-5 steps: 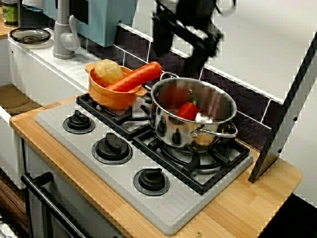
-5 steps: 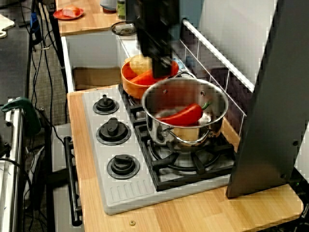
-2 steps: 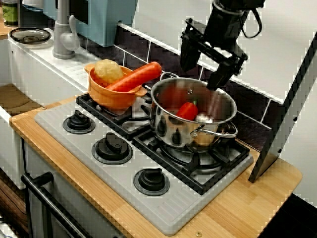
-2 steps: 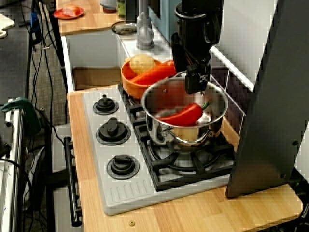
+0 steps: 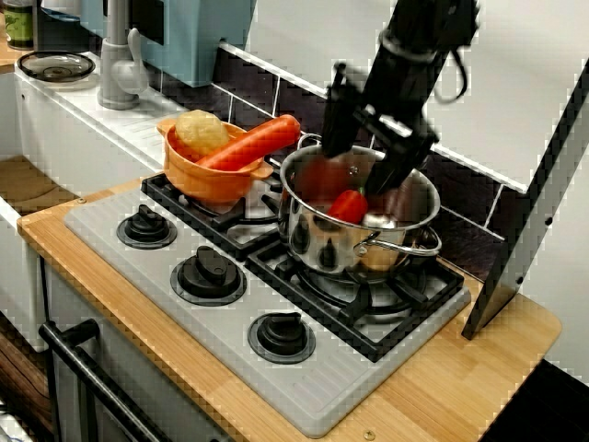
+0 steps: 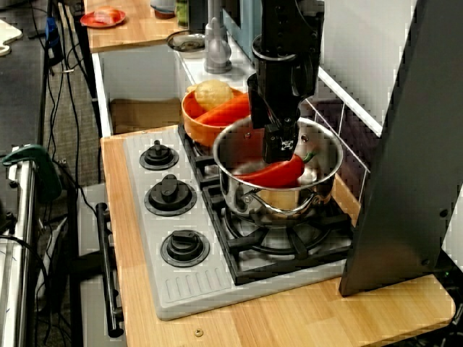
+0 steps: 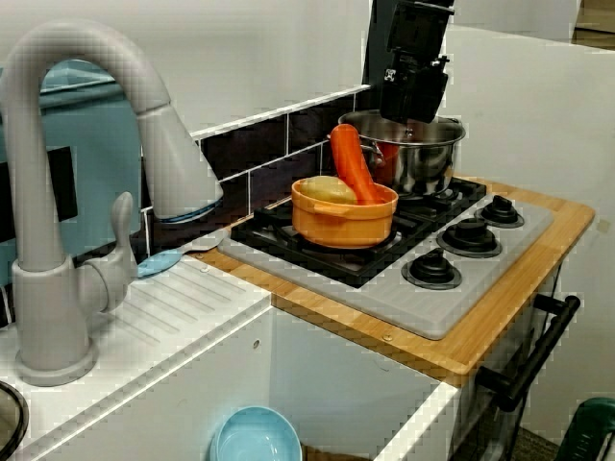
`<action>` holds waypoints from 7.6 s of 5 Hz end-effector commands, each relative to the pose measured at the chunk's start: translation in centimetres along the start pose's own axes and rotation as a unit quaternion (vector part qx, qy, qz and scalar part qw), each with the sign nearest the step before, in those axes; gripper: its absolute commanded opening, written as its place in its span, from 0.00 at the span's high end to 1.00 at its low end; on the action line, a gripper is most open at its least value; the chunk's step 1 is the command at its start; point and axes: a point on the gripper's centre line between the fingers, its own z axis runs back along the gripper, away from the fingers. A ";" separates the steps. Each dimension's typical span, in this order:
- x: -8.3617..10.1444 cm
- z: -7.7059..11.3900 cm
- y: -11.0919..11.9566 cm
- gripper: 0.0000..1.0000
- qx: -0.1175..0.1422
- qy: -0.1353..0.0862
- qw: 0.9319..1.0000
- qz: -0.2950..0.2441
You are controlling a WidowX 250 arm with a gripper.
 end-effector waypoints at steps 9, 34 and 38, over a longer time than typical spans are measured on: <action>-1.6 -0.3 2.5 0.00 -0.034 0.010 0.999 -0.032; -1.0 3.2 1.4 0.00 -0.093 -0.005 0.995 0.019; -1.0 0.1 1.4 0.00 -0.057 -0.005 0.998 -0.006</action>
